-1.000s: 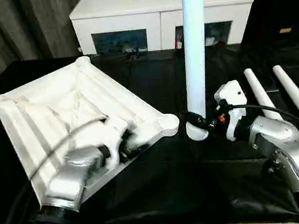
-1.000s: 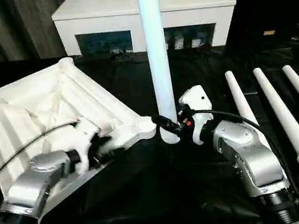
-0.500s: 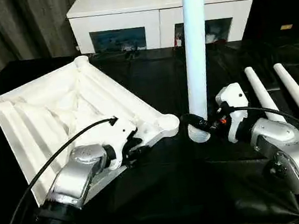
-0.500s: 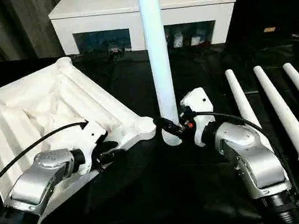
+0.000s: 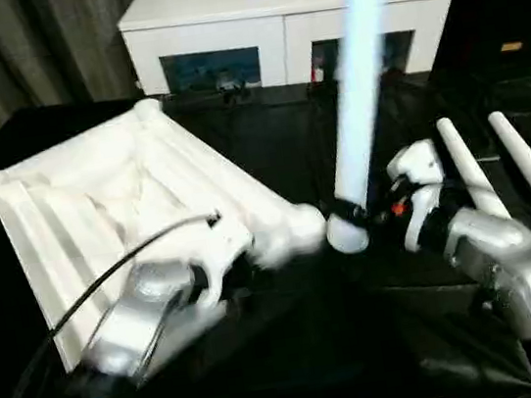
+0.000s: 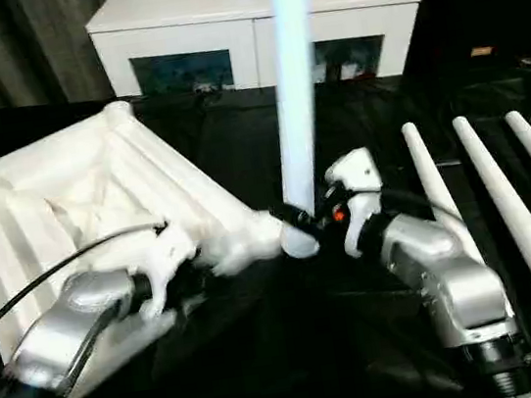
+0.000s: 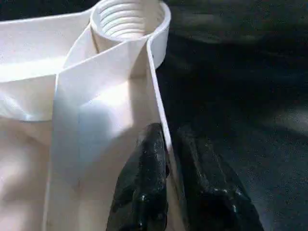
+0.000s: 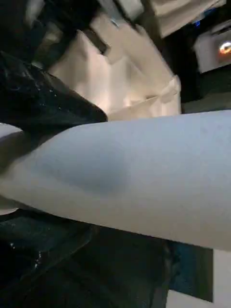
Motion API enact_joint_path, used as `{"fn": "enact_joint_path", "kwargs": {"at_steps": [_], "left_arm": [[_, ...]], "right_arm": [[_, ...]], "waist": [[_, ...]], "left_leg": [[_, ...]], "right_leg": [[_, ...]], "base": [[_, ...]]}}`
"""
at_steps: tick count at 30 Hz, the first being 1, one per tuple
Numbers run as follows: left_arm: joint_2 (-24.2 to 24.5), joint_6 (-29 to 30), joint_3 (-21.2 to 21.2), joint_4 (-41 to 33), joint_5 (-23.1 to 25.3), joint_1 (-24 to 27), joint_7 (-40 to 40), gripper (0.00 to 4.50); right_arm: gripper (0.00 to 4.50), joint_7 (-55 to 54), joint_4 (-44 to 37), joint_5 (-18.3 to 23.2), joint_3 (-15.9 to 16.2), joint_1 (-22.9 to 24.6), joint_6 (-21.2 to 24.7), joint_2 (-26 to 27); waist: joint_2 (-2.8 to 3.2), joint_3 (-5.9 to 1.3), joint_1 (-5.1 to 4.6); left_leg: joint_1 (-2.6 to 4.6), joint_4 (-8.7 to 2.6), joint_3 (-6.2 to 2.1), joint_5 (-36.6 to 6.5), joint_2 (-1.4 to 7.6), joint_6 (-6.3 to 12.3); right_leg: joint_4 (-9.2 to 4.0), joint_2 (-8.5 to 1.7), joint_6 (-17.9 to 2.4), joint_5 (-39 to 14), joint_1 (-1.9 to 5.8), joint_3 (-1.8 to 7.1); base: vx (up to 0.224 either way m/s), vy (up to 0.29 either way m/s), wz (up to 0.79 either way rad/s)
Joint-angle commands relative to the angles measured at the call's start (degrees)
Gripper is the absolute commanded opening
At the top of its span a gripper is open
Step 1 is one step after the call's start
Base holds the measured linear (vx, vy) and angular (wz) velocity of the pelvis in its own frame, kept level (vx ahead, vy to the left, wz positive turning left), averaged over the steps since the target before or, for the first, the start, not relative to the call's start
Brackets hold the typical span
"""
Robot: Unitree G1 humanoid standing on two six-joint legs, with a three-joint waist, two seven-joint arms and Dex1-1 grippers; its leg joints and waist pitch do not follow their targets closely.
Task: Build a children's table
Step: Insert table leg to table base
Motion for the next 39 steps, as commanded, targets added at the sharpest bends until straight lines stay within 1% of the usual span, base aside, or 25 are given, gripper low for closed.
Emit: {"fn": "enact_joint_path", "kwargs": {"at_steps": [1, 3, 4, 6, 7, 8, 10, 12, 13, 15, 16, 17, 18, 19, 20, 22, 23, 24, 26, 28, 29, 33, 34, 37, 39], "left_arm": [[0.6, -1.3, -2.7, -2.1, -1.4, 1.4, -3.8, 0.32], [2.0, -1.4, -2.4, -3.7, -1.9, 2.6, -4.8, 0.25], [2.7, -1.4, -2.3, -4.3, -2.1, 3.0, -5.6, 0.18], [3.6, -3.3, -2.1, -4.0, -0.5, 3.3, -5.0, 0.11], [3.7, -4.4, -1.8, -3.5, 0.2, 3.3, -4.6, 0.11], [3.7, -4.9, -1.7, -3.1, 0.6, 3.2, -4.2, 0.05], [2.7, -7.6, -0.8, -0.7, 2.7, 2.2, -0.7, 0.05], [1.9, -7.0, -0.2, -0.2, 2.4, 1.5, 0.1, 0.05], [1.8, -6.7, -0.1, -0.4, 2.1, 1.4, 0.1, 0.45], [1.6, -5.9, -0.3, -0.6, 1.6, 1.0, -0.2, 0.45], [1.4, -5.4, -0.6, -0.8, 1.5, 0.9, -0.6, 0.59], [1.1, -6.2, -1.3, -0.3, 2.3, 0.7, -0.5, 0.77], [1.0, -6.3, -1.3, -0.3, 2.4, 0.7, -0.5, 0.77], [0.7, -6.7, -1.8, 0.6, 3.1, 0.4, -0.2, 0.83], [0.1, -7.6, -2.4, 2.5, 4.5, -0.1, 0.2, 0.88], [-0.1, -7.9, -2.6, 3.3, 5.0, -0.4, 0.3, 0.88], [-0.5, -8.1, -2.7, 4.0, 5.0, -0.8, 0.3, 0.88], [-1.0, -8.2, -2.9, 4.8, 5.0, -1.3, 0.3, 0.88], [-1.2, -8.6, -3.3, 5.9, 5.7, -2.0, 0.3, 0.88], [-1.2, -8.3, -3.4, 6.4, 5.8, -2.2, 0.1, 0.88], [-1.3, -8.1, -3.4, 7.1, 6.0, -2.5, 0.2, 0.71], [-1.2, -7.8, -3.2, 8.4, 5.8, -2.7, -0.9, 0.48], [-1.0, -7.8, -3.2, 8.3, 5.7, -2.6, -1.3, 0.23], [-0.7, -8.0, -3.2, 7.9, 4.6, -2.1, -3.2, 0.08], [-0.8, -7.7, -3.1, 7.7, 4.2, -2.0, -3.8, 0.04]], "right_arm": [[1.86, 1.8, -0.1, 1.6, -0.6, -0.6, 1.0, -0.4], [1.86, 3.5, 0.1, 2.4, -0.3, -0.5, 1.7, -1.1], [1.86, 4.1, 0.2, 2.4, 0.1, -0.3, 1.7, -1.6], [1.86, 4.8, 0.4, 1.7, 1.1, 0.0, 1.4, -2.2], [1.86, 4.8, 0.5, 1.4, 1.4, 0.1, 1.2, -2.2], [1.86, 4.8, 0.5, 1.3, 1.5, 0.1, 1.2, -2.2], [1.86, 4.4, -0.3, 2.0, 1.4, 0.0, 1.9, -1.6], [1.86, 4.5, -1.0, 2.6, 1.5, 0.1, 2.5, -1.3], [1.86, 4.6, -1.2, 2.7, 1.5, 0.2, 2.6, -1.3], [1.86, 4.6, -1.3, 2.7, 1.6, 0.4, 2.7, -1.1], [1.86, 4.6, -1.5, 2.7, 1.8, 0.7, 2.7, -1.0], [1.86, 4.3, -1.7, 2.8, 2.0, 0.9, 2.7, -0.8], [1.86, 4.3, -1.7, 2.8, 2.0, 1.0, 2.7, -0.8], [1.86, 4.1, -2.0, 2.9, 2.0, 1.2, 2.8, -0.7], [1.86, 3.7, -2.3, 3.0, 1.9, 1.4, 2.9, -0.5], [1.86, 3.5, -2.5, 3.0, 1.8, 1.6, 3.0, -0.4], [1.86, 3.4, -2.8, 3.0, 1.7, 1.8, 3.0, -0.4], [1.86, 3.3, -3.0, 3.0, 1.7, 2.0, 3.2, -0.3], [1.86, 3.2, -3.2, 3.0, 1.7, 2.1, 3.3, -0.3], [1.86, 3.0, -3.4, 3.0, 1.7, 2.2, 3.4, -0.2], [1.86, 2.9, -3.6, 3.1, 1.6, 2.1, 3.4, -0.1], [1.86, 2.5, -3.0, 2.4, 1.8, 1.7, 2.9, 0.1], [1.86, 2.5, -2.8, 2.3, 1.8, 1.5, 2.8, 0.2], [1.86, 3.1, -1.3, 2.7, 1.8, 0.4, 3.0, 0.5], [1.86, 3.8, 0.1, 2.8, 2.1, -0.6, 3.5, 0.3]], "waist": [[-0.52, -3.1, -0.09], [-0.65, -2.94, 0.12], [-0.8, -2.85, 0.32], [-0.64, -2.69, 0.58], [-0.79, -2.62, 0.68], [-0.74, -2.56, 0.82], [-0.83, -2.55, 0.82], [-0.86, -2.59, 0.82], [-0.9, -2.66, 0.76], [-0.86, -2.72, 0.76], [-0.79, -2.81, 0.78], [-0.38, -2.96, 0.84], [-0.54, -3.04, 0.76], [-0.31, -3.21, 0.83], [-0.26, -3.27, 0.75], [-0.47, -3.25, 0.94], [-0.48, -3.11, 0.97], [0.05, -3.12, 1.01], [0.02, -2.91, 0.82], [-0.01, -2.79, 0.74], [0.16, -2.64, 0.72], [0.06, -2.52, 0.6], [0.04, -2.55, 0.57], [0.05, -2.68, 0.48], [-0.14, -2.79, 0.4]], "left_leg": [[0.96, -5.15, -1.79, -5.4, 5.34, 2.95], [0.92, -5.27, -1.68, -6.3, 5.38, 2.94], [1.16, -5.37, -1.48, -7.4, 5.44, 2.46], [1.31, -5.54, -1.25, -9.0, 5.54, 1.32], [1.44, -5.65, -1.13, -10.0, 5.56, 0.54], [1.55, -5.78, -1.13, -10.5, 5.6, -0.09], [1.38, -5.88, -1.14, -10.9, 5.56, -0.65], [1.36, -5.9, -1.1, -10.9, 5.52, -1.01], [1.23, -5.91, -1.18, -10.4, 5.5, -0.98], [1.14, -5.82, -1.17, -9.7, 5.51, -0.85], [1.11, -5.73, -1.13, -8.7, 5.49, -0.63], [1.07, -5.56, -1.15, -7.4, 5.47, -0.47], [1.08, -5.49, -1.08, -6.7, 5.45, -0.28], [1.03, -5.29, -1.12, -5.3, 5.42, 0.13], [1.03, -5.12, -1.03, -4.4, 5.27, 0.6], [0.95, -5.08, -1.01, -4.3, 5.33, 1.15], [0.9, -5.19, -1.0, -5.4, 5.39, 1.18], [0.92, -5.23, -1.12, -6.1, 5.44, 0.83], [1.22, -5.59, -1.12, -9.7, 5.53, -0.52], [1.24, -5.74, -1.15, -11.2, 5.56, -1.24], [1.25, -5.87, -1.23, -12.4, 5.55, -1.71], [1.42, -6.03, -1.29, -14.1, 5.53, -2.48], [1.34, -6.03, -1.28, -13.8, 5.54, -2.42], [1.26, -5.96, -1.26, -12.4, 5.53, -1.97], [1.26, -5.84, -1.16, -11.3, 5.49, -1.57]], "right_leg": [[-3.45, -5.57, -14.9, 1.6, 1.67, 2.86], [-3.58, -5.67, -14.7, -0.2, 1.69, 2.9], [-3.78, -5.6, -14.3, -2.5, 1.4, 2.91], [-4.06, -5.57, -13.5, -5.9, 1.14, 2.98], [-4.24, -5.48, -12.9, -7.4, 1.02, 3.02], [-4.34, -5.52, -12.4, -8.5, 0.88, 3.09], [-4.37, -5.57, -11.7, -9.1, 0.92, 3.13], [-4.34, -5.68, -11.4, -9.2, 0.97, 3.13], [-4.24, -5.67, -11.3, -8.7, 1.1, 3.08], [-4.19, -5.8, -11.4, -7.7, 1.1, 3.11], [-4.1, -5.76, -11.6, -6.5, 1.11, 3.09], [-3.84, -5.75, -11.9, -4.3, 1.15, 3.05], [-3.81, -5.61, -12.1, -2.9, 1.15, 2.99], [-3.47, -5.57, -12.5, 0.0, 1.24, 2.96], [-3.42, -5.34, -12.7, 2.3, 1.19, 2.89], [-3.28, -5.55, -13.3, 3.3, 1.35, 2.91], [-3.5, -5.65, -13.4, 1.9, 1.36, 2.91], [-3.49, -5.75, -13.5, 1.0, 1.39, 2.9], [-3.96, -5.58, -13.1, -3.0, 1.23, 2.95], [-4.19, -5.65, -12.7, -5.0, 1.17, 3.07], [-4.34, -5.72, -12.5, -6.9, 1.13, 3.11], [-4.71, -5.74, -11.8, -10.1, 0.99, 3.25], [-4.69, -5.8, -11.7, -10.1, 1.03, 3.3], [-4.53, -5.78, -12.0, -8.8, 1.04, 3.25], [-4.39, -5.68, -12.4, -7.1, 1.04, 3.2]], "base": [[0.0, 0.0, 0.0], [0.0, 0.0, 0.0], [0.0, 0.0, 0.0], [0.0, 0.0, 0.0], [0.0, 0.0, 0.0], [0.0, 0.0, 0.0], [0.0, 0.0, 0.0], [0.0, 0.0, 0.0], [0.0, 0.0, 0.0], [0.0, 0.0, 0.0], [0.0, 0.0, 0.0], [0.0, 0.0, 0.0], [0.0, 0.0, 0.0], [0.0, 0.0, 0.0], [0.0, 0.0, 0.0], [0.0, 0.0, 0.0], [0.0, 0.0, 0.0], [0.0, 0.0, 0.0], [0.0, 0.0, 0.0], [0.0, 0.0, 0.0], [0.0, 0.0, 0.0], [0.0, 0.0, 0.0], [0.0, 0.0, 0.0], [0.0, 0.0, 0.0], [0.0, 0.0, 0.0]]}}
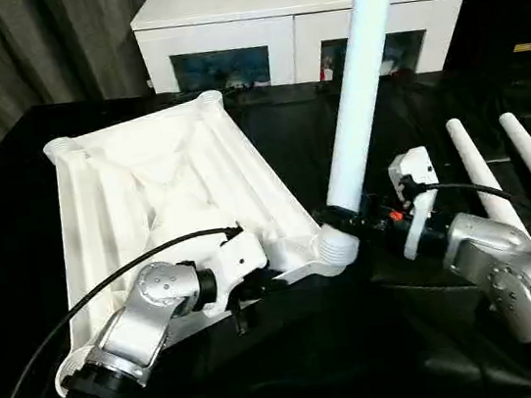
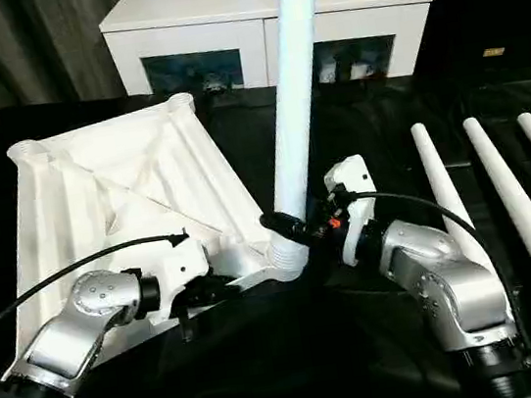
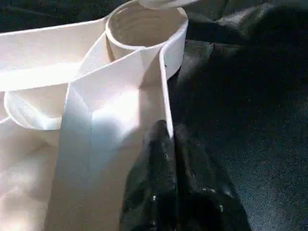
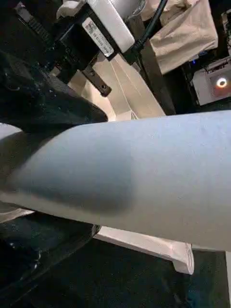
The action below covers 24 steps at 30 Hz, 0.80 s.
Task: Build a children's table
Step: Insert table leg to table base
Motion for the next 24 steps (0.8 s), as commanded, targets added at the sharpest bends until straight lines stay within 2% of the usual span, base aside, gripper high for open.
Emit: {"fn": "enact_joint_path", "kwargs": {"at_steps": [1, 3, 4, 5, 6, 7, 8, 10, 12, 13, 18, 20, 21, 24], "left_arm": [[0.4, 0.5, -1.6, 1.3, 0.7, 0.8, -1.9, 0.04], [0.2, 0.3, -1.7, 1.6, 0.8, 0.6, -1.9, 0.01], [0.3, 0.3, -1.9, 1.8, 1.1, 0.5, -1.8, 0.01], [0.3, 0.4, -2.0, 2.0, 1.3, 0.4, -1.8, 0.0], [0.2, 0.4, -2.1, 2.1, 1.5, 0.2, -1.7, 0.0], [0.2, 0.4, -2.1, 2.2, 1.5, 0.2, -1.7, 0.0], [-0.2, 0.4, -1.7, 2.6, 1.6, -0.2, -1.4, 0.0], [-0.3, 0.3, -1.7, 2.7, 1.6, -0.3, -1.3, 0.0], [-0.4, 0.3, -1.6, 2.7, 1.5, -0.4, -1.2, 0.0], [-0.4, 0.3, -1.6, 2.6, 1.5, -0.3, -1.3, 0.0], [-0.1, 0.3, -1.4, 1.8, 1.1, 0.0, -1.9, 0.0], [0.0, 0.1, -1.3, 1.8, 1.0, 0.1, -2.0, 0.0], [0.1, -0.1, -1.3, 1.9, 1.0, 0.1, -2.1, 0.0], [0.1, -0.5, -1.2, 2.1, 1.1, 0.1, -2.0, 0.0]], "right_arm": [[1.86, 0.8, 1.5, 0.6, 0.6, -1.8, 0.8, -0.3], [1.86, 1.4, 3.3, 0.2, 1.0, -2.6, 0.7, -0.3], [1.86, 1.5, 4.7, -0.5, 1.6, -3.0, 0.2, -0.4], [1.86, 1.7, 5.6, -1.1, 2.0, -3.2, -0.2, -0.4], [1.86, 2.0, 6.3, -1.6, 2.5, -3.4, -0.5, -0.4], [1.86, 2.2, 6.7, -1.9, 2.8, -3.4, -0.7, -0.4], [1.86, 2.3, 7.5, -2.3, 3.2, -3.8, -0.8, 0.0], [1.86, 2.3, 7.9, -2.4, 3.3, -3.9, -0.9, 0.1], [1.86, 2.6, 9.5, -3.2, 3.9, -4.4, -1.5, 0.2], [1.86, 2.6, 9.8, -3.4, 4.0, -4.5, -1.8, 0.1], [1.86, 1.5, 13.2, -3.2, 2.4, -6.0, -3.5, 1.3], [1.86, 1.1, 15.1, -2.6, 1.4, -6.6, -4.3, 2.1], [1.86, 1.0, 16.2, -2.4, 0.9, -7.0, -4.7, 2.4], [1.86, 1.2, 18.3, -2.0, 0.0, -7.3, -5.6, 3.2]], "waist": [[-0.35, -2.91, -0.46], [-0.36, -2.84, -0.42], [-0.67, -2.91, -0.39], [-0.41, -2.93, -0.34], [-0.71, -2.99, -0.38], [-0.58, -2.9, -0.34], [-1.08, -2.86, -0.39], [-0.83, -2.72, -0.23], [-0.85, -2.65, -0.27], [-1.11, -2.58, -0.27], [-0.9, -2.66, -0.51], [-0.91, -2.78, -0.41], [-0.75, -2.84, -0.38], [-0.8, -2.78, -0.45]], "left_leg": [[0.99, -5.53, -2.18, -10.7, 5.05, -1.27], [0.97, -5.52, -2.12, -10.7, 5.09, -1.08], [0.96, -5.51, -2.08, -10.2, 5.13, -0.87], [0.98, -5.51, -2.1, -9.7, 5.12, -0.84], [1.03, -5.42, -2.0, -9.3, 5.1, -0.74], [0.94, -5.46, -2.01, -9.2, 5.07, -0.67], [0.86, -5.43, -1.92, -9.3, 5.08, -0.39], [0.92, -5.51, -1.97, -10.1, 5.11, -0.41], [1.03, -5.61, -2.01, -11.2, 5.16, -0.72], [1.01, -5.72, -2.09, -11.5, 5.22, -0.86], [1.1, -5.72, -2.04, -11.7, 5.18, -1.4], [0.93, -5.64, -2.0, -10.2, 5.14, -0.87], [0.96, -5.6, -2.0, -9.9, 5.12, -0.83], [0.91, -5.65, -1.97, -10.3, 5.14, -0.62]], "right_leg": [[-4.44, -5.45, -12.9, -6.2, 1.09, 3.15], [-4.47, -5.47, -13.2, -6.2, 1.1, 3.13], [-4.42, -5.51, -13.3, -5.8, 1.18, 3.1], [-4.37, -5.48, -13.4, -5.5, 1.14, 3.06], [-4.36, -5.45, -13.4, -5.0, 1.11, 3.04], [-4.36, -5.46, -13.5, -5.1, 1.12, 3.04], [-4.4, -5.52, -13.4, -5.4, 1.24, 3.11], [-4.61, -5.7, -13.1, -7.7, 1.09, 3.15], [-4.78, -5.65, -12.6, -9.8, 1.0, 3.19], [-4.83, -5.7, -12.3, -11.0, 0.99, 3.19], [-4.88, -5.6, -12.5, -10.7, 0.75, 3.2], [-4.65, -5.61, -12.7, -8.2, 0.96, 3.22], [-4.58, -5.63, -12.9, -7.8, 0.94, 3.17], [-4.59, -5.59, -13.2, -7.5, 0.99, 3.11]], "base": [[0.0, 0.0, 0.0], [0.0, 0.0, 0.0], [0.0, 0.0, 0.0], [0.0, 0.0, 0.0], [0.0, 0.0, 0.0], [0.0, 0.0, 0.0], [0.0, 0.0, 0.0], [0.0, 0.0, 0.0], [0.0, 0.0, 0.0], [0.0, 0.0, 0.0], [0.0, 0.0, 0.0], [0.0, 0.0, 0.0], [0.0, 0.0, 0.0], [0.0, 0.0, 0.0]]}}
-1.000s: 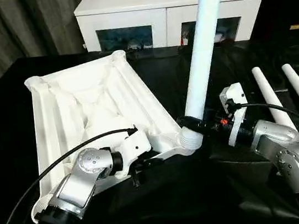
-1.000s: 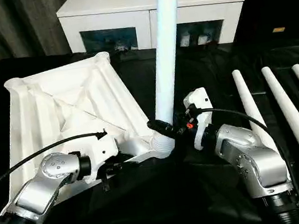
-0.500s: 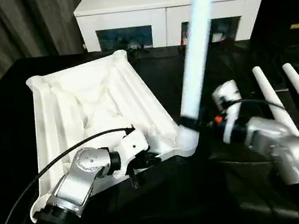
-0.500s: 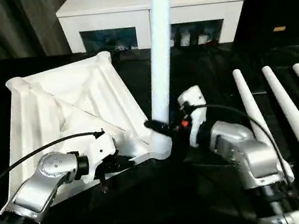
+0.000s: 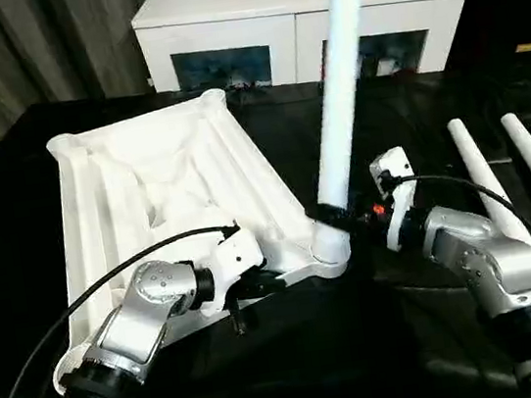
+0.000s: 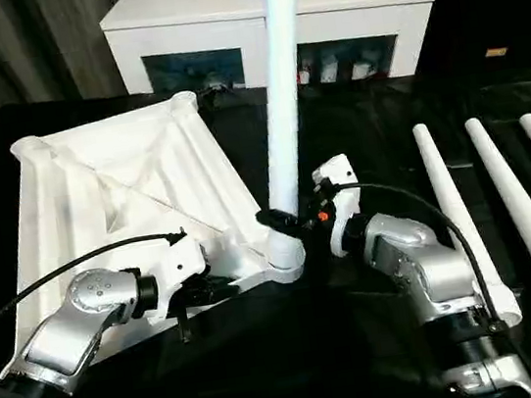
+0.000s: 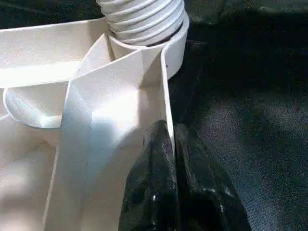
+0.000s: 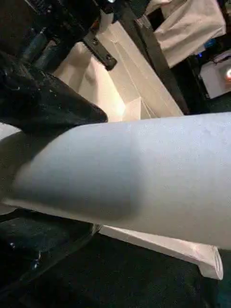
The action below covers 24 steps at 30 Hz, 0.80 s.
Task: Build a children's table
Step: Insert table leg to table base
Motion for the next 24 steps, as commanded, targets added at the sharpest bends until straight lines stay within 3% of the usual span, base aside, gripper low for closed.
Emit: {"fn": "enact_joint_path", "kwargs": {"at_steps": [1, 8, 10, 13, 15, 17, 18, 20, 21, 23, 24], "left_arm": [[0.2, -0.5, -1.4, 1.4, 1.2, 0.6, -1.0, 0.0], [0.0, -1.0, -0.6, 1.7, 1.2, 0.7, 0.2, 0.0], [0.0, -1.6, -0.5, 1.8, 1.4, 0.7, 0.6, 0.0], [-0.1, -2.1, -0.2, 2.0, 1.6, 0.8, 1.1, 0.0], [-0.2, -2.4, -0.1, 2.3, 1.6, 0.8, 1.3, 0.0], [-0.3, -2.9, 0.1, 2.9, 1.6, 0.7, 1.6, 0.0], [-0.3, -2.9, 0.1, 2.9, 1.7, 0.7, 1.6, 0.0], [-0.4, -3.5, 0.2, 3.4, 1.9, 0.5, 2.0, 0.0], [-0.4, -3.7, 0.1, 3.6, 2.1, 0.4, 2.1, 0.0], [-0.4, -3.9, 0.1, 3.8, 2.1, 0.2, 2.3, 0.0], [-0.4, -3.9, 0.1, 3.8, 2.1, 0.2, 2.3, 0.0]], "right_arm": [[1.86, -0.3, 1.7, 0.3, -0.9, -0.7, -1.0, 0.4], [1.86, 1.6, 2.4, 2.9, -2.4, 2.2, -1.1, 1.8], [1.86, 1.2, 2.6, 2.8, -2.9, 3.0, -2.2, 2.3], [1.86, 0.6, 2.5, 2.1, -3.0, 4.3, -4.0, 2.7], [1.86, 0.0, 2.4, 1.6, -2.9, 5.2, -5.3, 3.1], [1.86, -1.0, 2.1, 0.5, -2.6, 6.5, -7.5, 3.6], [1.86, -1.1, 2.0, 0.3, -2.5, 6.6, -7.7, 3.6], [1.86, -2.3, 1.2, -2.2, -1.5, 8.2, -10.8, 3.8], [1.86, -2.7, 0.5, -3.5, -0.8, 8.8, -12.0, 3.6], [1.86, -3.2, -0.4, -5.2, 0.3, 9.5, -13.2, 3.2], [1.86, -3.2, -0.4, -5.2, 0.3, 9.5, -13.2, 3.2]], "waist": [[-0.59, -2.67, -0.6], [-0.65, -2.69, -0.46], [-0.39, -2.74, -0.42], [-0.55, -2.6, -0.43], [-0.07, -2.55, -0.45], [-0.22, -2.52, -0.46], [0.65, -2.57, -0.31], [0.17, -2.44, -0.44], [0.85, -2.44, -0.39], [0.56, -2.35, -0.45], [1.01, -2.4, -0.36]], "left_leg": [[0.98, -5.63, -2.03, -11.4, 5.15, -0.74], [0.94, -5.73, -2.02, -11.3, 5.25, -0.62], [0.93, -5.73, -2.06, -11.1, 5.23, -0.53], [1.02, -5.85, -2.01, -12.2, 5.26, -0.71], [1.06, -5.99, -2.06, -13.4, 5.23, -1.36], [1.05, -6.12, -2.14, -13.9, 5.25, -1.46], [1.1, -6.11, -2.24, -14.3, 5.25, -1.74], [1.22, -6.31, -2.18, -15.7, 5.23, -2.12], [1.29, -6.29, -2.21, -16.3, 5.2, -2.36], [1.33, -6.46, -2.23, -17.0, 5.23, -2.5], [1.32, -6.48, -2.32, -16.9, 5.24, -2.63]], "right_leg": [[-4.71, -5.64, -13.3, -8.9, 0.95, 3.16], [-4.77, -5.73, -12.9, -9.3, 0.97, 3.22], [-4.74, -5.7, -12.9, -9.1, 0.97, 3.18], [-5.04, -5.75, -12.7, -10.9, 0.84, 3.23], [-5.33, -5.69, -12.2, -12.0, 0.75, 3.26], [-5.33, -5.66, -11.9, -12.6, 0.77, 3.23], [-5.28, -5.77, -11.8, -12.8, 0.68, 3.26], [-5.65, -5.64, -11.3, -14.2, 0.64, 3.3], [-5.75, -5.73, -11.2, -15.1, 0.55, 3.35], [-5.96, -5.65, -10.7, -16.3, 0.51, 3.38], [-5.9, -5.68, -10.6, -16.2, 0.54, 3.39]], "base": [[0.0, 0.0, 0.0], [0.0, 0.0, 0.0], [0.0, 0.0, 0.0], [0.0, 0.0, 0.0], [0.0, 0.0, 0.0], [0.0, 0.0, 0.0], [0.0, 0.0, 0.0], [0.0, 0.0, 0.0], [0.0, 0.0, 0.0], [0.0, 0.0, 0.0], [0.0, 0.0, 0.0]]}}
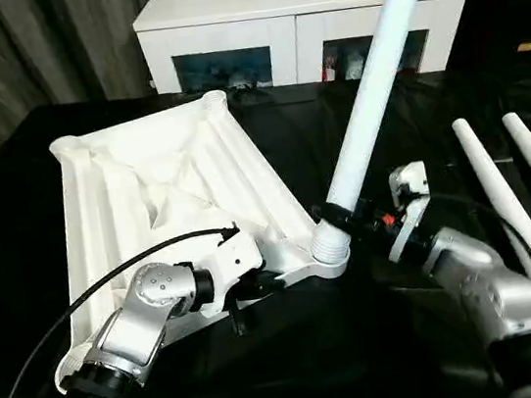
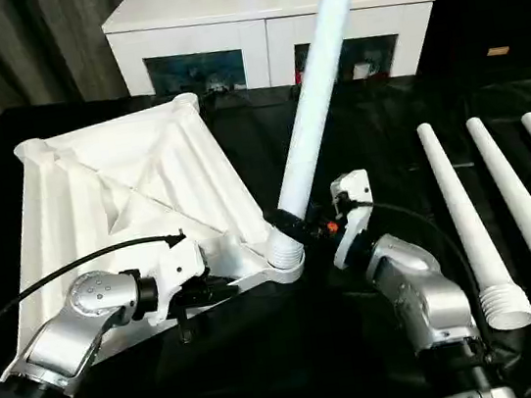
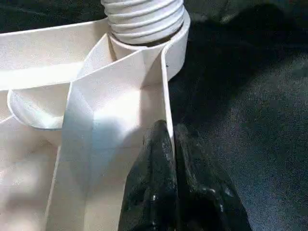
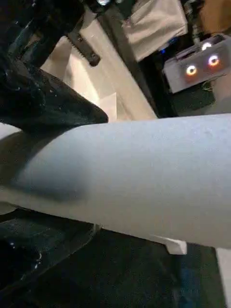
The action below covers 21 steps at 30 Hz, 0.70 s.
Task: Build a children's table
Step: Insert table leg to table base
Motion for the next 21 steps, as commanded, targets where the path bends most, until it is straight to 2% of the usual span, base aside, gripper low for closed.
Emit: {"fn": "enact_joint_path", "kwargs": {"at_steps": [1, 3, 5, 6, 7, 8, 9, 10, 11, 12, 14, 16, 17, 18, 19, 21], "left_arm": [[0.1, -0.3, -0.2, 1.7, 1.6, -0.2, 1.1, 0.0], [0.1, -0.4, -0.2, 1.8, 1.6, -0.2, 1.1, 0.0], [0.0, -0.5, -0.2, 2.0, 1.7, -0.3, 1.1, 0.0], [-0.1, -0.5, -0.3, 2.0, 1.8, -0.3, 1.2, 0.0], [-0.3, -0.6, -0.3, 2.1, 1.8, -0.3, 1.3, 0.0], [-0.4, -0.6, -0.3, 2.1, 1.9, -0.3, 1.4, 0.0], [-0.5, -0.7, -0.3, 2.1, 1.9, -0.3, 1.5, 0.0], [-0.5, -0.7, -0.3, 2.1, 1.9, -0.3, 1.5, 0.0], [-0.5, -0.7, -0.3, 2.1, 1.9, -0.2, 1.6, 0.0], [-0.6, -0.8, -0.3, 2.1, 1.9, -0.1, 1.7, 0.0], [-0.6, -0.8, -0.3, 1.8, 1.8, 0.1, 1.8, 0.0], [-0.6, -0.7, -0.3, 1.8, 1.8, 0.1, 1.8, 0.0], [-0.7, -0.7, -0.2, 1.6, 1.8, 0.2, 1.9, 0.0], [-0.7, -0.6, -0.1, 1.5, 1.8, 0.3, 2.0, 0.0], [-0.7, -0.5, 0.0, 1.3, 1.7, 0.4, 2.1, 0.0], [-0.8, -0.5, 0.2, 1.3, 1.7, 0.5, 2.3, 0.0]], "right_arm": [[1.86, -1.4, 1.0, -4.5, 2.5, 1.8, 0.5, -1.4], [1.86, -1.5, 0.2, -5.5, 3.4, 2.1, 0.5, -1.9], [1.86, -1.5, -0.9, -6.5, 4.6, 2.5, 0.4, -2.4], [1.86, -1.5, -2.0, -7.1, 5.5, 2.8, 0.7, -2.8], [1.86, -1.5, -2.9, -7.5, 6.1, 3.0, 1.1, -2.9], [1.86, -1.5, -3.6, -7.7, 6.5, 3.2, 1.4, -3.0], [1.85, -1.3, -3.6, -7.9, 6.9, 3.0, 1.8, -3.1], [1.85, -1.2, -3.6, -8.0, 7.1, 3.0, 1.9, -3.1], [1.85, -1.0, -3.5, -8.2, 7.4, 2.8, 2.2, -3.3], [1.85, -0.5, -3.1, -8.6, 8.3, 2.5, 3.1, -3.7], [1.85, 0.4, -2.3, -9.2, 9.5, 1.9, 4.6, -4.5], [1.85, 0.5, -2.2, -9.2, 9.7, 1.8, 4.8, -4.5], [1.85, 1.0, -1.7, -9.2, 10.0, 1.5, 5.6, -4.8], [1.85, 1.4, -1.1, -9.0, 10.1, 1.3, 6.3, -5.0], [1.85, 1.8, -0.2, -8.8, 10.1, 0.9, 6.5, -5.1], [1.85, 1.9, 0.9, -8.0, 9.3, 0.5, 6.9, -4.8]], "waist": [[-0.07, -2.2, -0.54], [0.14, -2.21, -0.56], [0.02, -2.18, -0.59], [-0.25, -2.22, -0.6], [-0.1, -2.19, -0.56], [-0.36, -2.24, -0.44], [-0.26, -2.31, -0.47], [-0.7, -2.29, -0.55], [-0.46, -2.3, -0.47], [-0.95, -2.26, -0.54], [-1.1, -2.19, -0.49], [-0.9, -2.05, -0.47], [-0.96, -2.08, -0.54], [-1.5, -2.35, -0.49], [-1.49, -2.11, -0.65], [-1.59, -2.13, -0.65]], "left_leg": [[0.97, -5.8, -2.44, -17.2, 5.21, -2.33], [0.95, -5.77, -2.48, -17.2, 5.22, -2.23], [0.95, -5.92, -2.52, -17.3, 5.33, -2.27], [1.0, -5.9, -2.45, -17.2, 5.32, -2.19], [1.02, -5.91, -2.48, -17.2, 5.32, -2.12], [1.1, -5.91, -2.4, -16.6, 5.39, -1.81], [1.15, -5.89, -2.3, -16.1, 5.36, -1.61], [1.04, -5.93, -2.29, -15.8, 5.39, -1.37], [0.92, -5.91, -2.33, -15.2, 5.39, -1.16], [0.83, -5.93, -2.29, -15.0, 5.38, -0.85], [0.77, -5.88, -2.32, -14.6, 5.36, -0.53], [0.95, -5.9, -2.23, -15.7, 5.35, -0.7], [0.96, -6.0, -2.39, -16.3, 5.4, -1.1], [0.89, -5.99, -2.47, -15.4, 5.49, -1.02], [0.86, -6.08, -2.37, -15.9, 5.44, -0.99], [0.96, -6.09, -2.41, -16.6, 5.46, -1.21]], "right_leg": [[-5.71, -5.56, -10.4, -16.5, 0.48, 3.37], [-5.7, -5.66, -10.5, -16.7, 0.48, 3.42], [-5.74, -5.51, -10.2, -16.5, 0.47, 3.38], [-5.75, -5.48, -10.2, -16.4, 0.43, 3.37], [-5.72, -5.51, -10.2, -16.4, 0.37, 3.41], [-5.7, -5.53, -10.0, -16.0, 0.36, 3.46], [-5.73, -5.56, -10.2, -15.3, 0.35, 3.46], [-5.74, -5.54, -10.3, -15.0, 0.43, 3.43], [-5.61, -5.57, -10.4, -14.4, 0.49, 3.42], [-5.66, -5.56, -10.4, -14.7, 0.59, 3.37], [-5.62, -5.7, -10.2, -15.9, 0.59, 3.38], [-6.07, -5.81, -9.6, -18.4, 0.26, 3.51], [-6.11, -5.81, -9.3, -19.4, 0.33, 3.51], [-5.78, -5.83, -9.2, -18.4, 0.49, 3.45], [-5.98, -5.73, -9.2, -18.5, 0.29, 3.44], [-6.03, -5.78, -9.1, -19.1, 0.2, 3.47]], "base": [[0.0, 0.0, 0.0], [0.0, 0.0, 0.0], [0.0, 0.0, 0.0], [0.0, 0.0, 0.0], [0.0, 0.0, 0.0], [0.0, 0.0, 0.0], [0.0, 0.0, 0.0], [0.0, 0.0, 0.0], [0.0, 0.0, 0.0], [0.0, 0.0, 0.0], [0.0, 0.0, 0.0], [0.0, 0.0, 0.0], [0.0, 0.0, 0.0], [0.0, 0.0, 0.0], [0.0, 0.0, 0.0], [0.0, 0.0, 0.0]]}}
